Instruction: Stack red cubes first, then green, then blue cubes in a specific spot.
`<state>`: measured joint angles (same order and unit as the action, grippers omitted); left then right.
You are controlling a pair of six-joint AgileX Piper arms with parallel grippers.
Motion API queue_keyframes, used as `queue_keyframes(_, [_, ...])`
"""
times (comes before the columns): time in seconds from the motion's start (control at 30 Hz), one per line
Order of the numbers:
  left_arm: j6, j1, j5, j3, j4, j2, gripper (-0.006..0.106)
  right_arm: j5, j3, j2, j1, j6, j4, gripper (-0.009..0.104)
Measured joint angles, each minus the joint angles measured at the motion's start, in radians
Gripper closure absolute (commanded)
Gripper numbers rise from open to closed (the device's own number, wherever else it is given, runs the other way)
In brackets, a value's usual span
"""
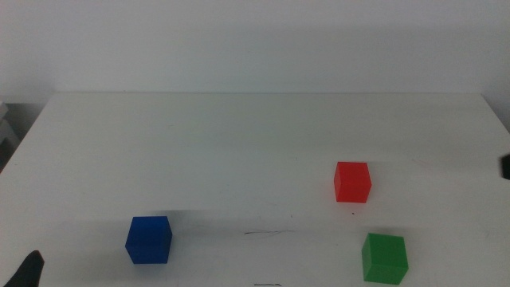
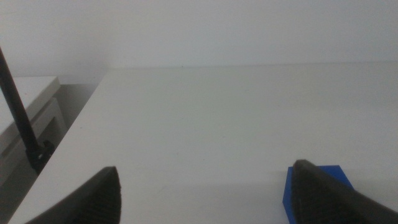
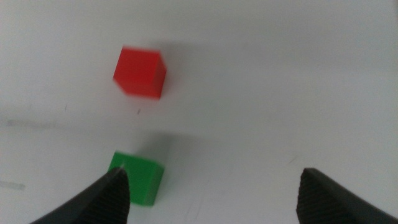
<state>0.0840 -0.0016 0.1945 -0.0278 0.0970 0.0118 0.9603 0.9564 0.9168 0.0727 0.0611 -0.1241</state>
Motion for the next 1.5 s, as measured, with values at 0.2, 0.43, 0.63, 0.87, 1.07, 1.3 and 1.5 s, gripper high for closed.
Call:
queue_keyframes(0.2, [0.0, 0.0, 0.0, 0.0, 0.0, 0.0, 0.007, 0.103, 0.175, 0.238, 0.105, -0.061, 0.01, 0.008])
queue_keyframes(0.43, [0.0, 0.0, 0.0, 0.0, 0.0, 0.0, 0.007, 0.122, 0.36, 0.51, 0.233, -0.315, 0.117, 0.008])
queue_keyframes(0.63, [0.0, 0.0, 0.0, 0.0, 0.0, 0.0, 0.007, 0.134, 0.524, 0.743, 0.281, -0.439, 0.145, 0.008])
queue_keyframes(0.87, [0.0, 0.0, 0.0, 0.0, 0.0, 0.0, 0.007, 0.15, 0.635, 0.943, 0.297, -0.439, 0.146, 0.008])
queue_keyframes(1.07, [0.0, 0.0, 0.0, 0.0, 0.0, 0.0, 0.007, 0.133, 0.649, 1.03, 0.301, -0.434, 0.148, 0.008])
queue_keyframes(1.3, [0.0, 0.0, 0.0, 0.0, 0.0, 0.0, 0.007, 0.091, 0.651, 1.064, 0.301, -0.425, 0.15, 0.008])
queue_keyframes(1.5, [0.0, 0.0, 0.0, 0.0, 0.0, 0.0, 0.007, 0.067, 0.651, 1.097, 0.318, -0.421, 0.156, 0.008])
